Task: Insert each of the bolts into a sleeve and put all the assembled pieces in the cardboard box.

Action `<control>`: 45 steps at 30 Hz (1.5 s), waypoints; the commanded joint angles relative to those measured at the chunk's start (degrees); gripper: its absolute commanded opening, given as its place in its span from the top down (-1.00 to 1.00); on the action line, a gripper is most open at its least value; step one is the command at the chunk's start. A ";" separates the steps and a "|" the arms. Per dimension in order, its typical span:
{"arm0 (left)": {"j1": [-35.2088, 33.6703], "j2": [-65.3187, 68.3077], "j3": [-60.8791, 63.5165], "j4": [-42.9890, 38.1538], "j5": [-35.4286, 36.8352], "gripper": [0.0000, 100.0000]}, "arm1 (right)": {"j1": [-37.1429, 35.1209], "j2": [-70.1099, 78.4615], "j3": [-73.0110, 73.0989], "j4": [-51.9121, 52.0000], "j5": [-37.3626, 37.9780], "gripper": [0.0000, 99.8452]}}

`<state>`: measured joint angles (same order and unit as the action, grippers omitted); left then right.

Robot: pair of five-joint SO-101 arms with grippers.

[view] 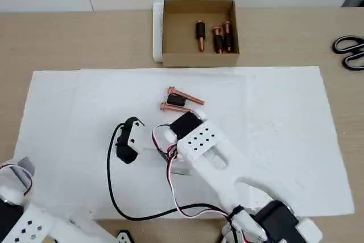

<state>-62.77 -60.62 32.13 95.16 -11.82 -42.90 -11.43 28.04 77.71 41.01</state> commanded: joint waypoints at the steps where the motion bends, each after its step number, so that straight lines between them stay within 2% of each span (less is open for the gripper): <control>1: -0.18 -0.53 -2.24 0.00 0.44 0.39 | -0.31 1.54 -0.26 -2.42 -1.32 0.57; 20: -0.18 -0.53 -2.15 0.00 0.35 0.39 | 0.04 11.91 -0.53 -8.48 -1.32 0.57; 27: -0.18 -0.53 -2.07 0.00 0.35 0.39 | 0.13 12.18 -0.53 -8.57 -1.32 0.78; 35: -0.18 -0.53 -2.07 0.00 0.35 0.39 | 0.13 11.82 -0.53 -8.48 -1.32 0.79; 41: -0.18 -0.53 -2.07 0.00 0.35 0.39 | 4.26 11.65 -3.25 -8.13 -2.55 0.98; 45: -0.18 -0.53 -2.07 0.00 0.35 0.39 | 7.34 11.65 -5.63 -8.04 -3.69 0.99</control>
<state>-62.77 -60.62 32.13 95.16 -11.82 -37.54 0.97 25.85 69.71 38.29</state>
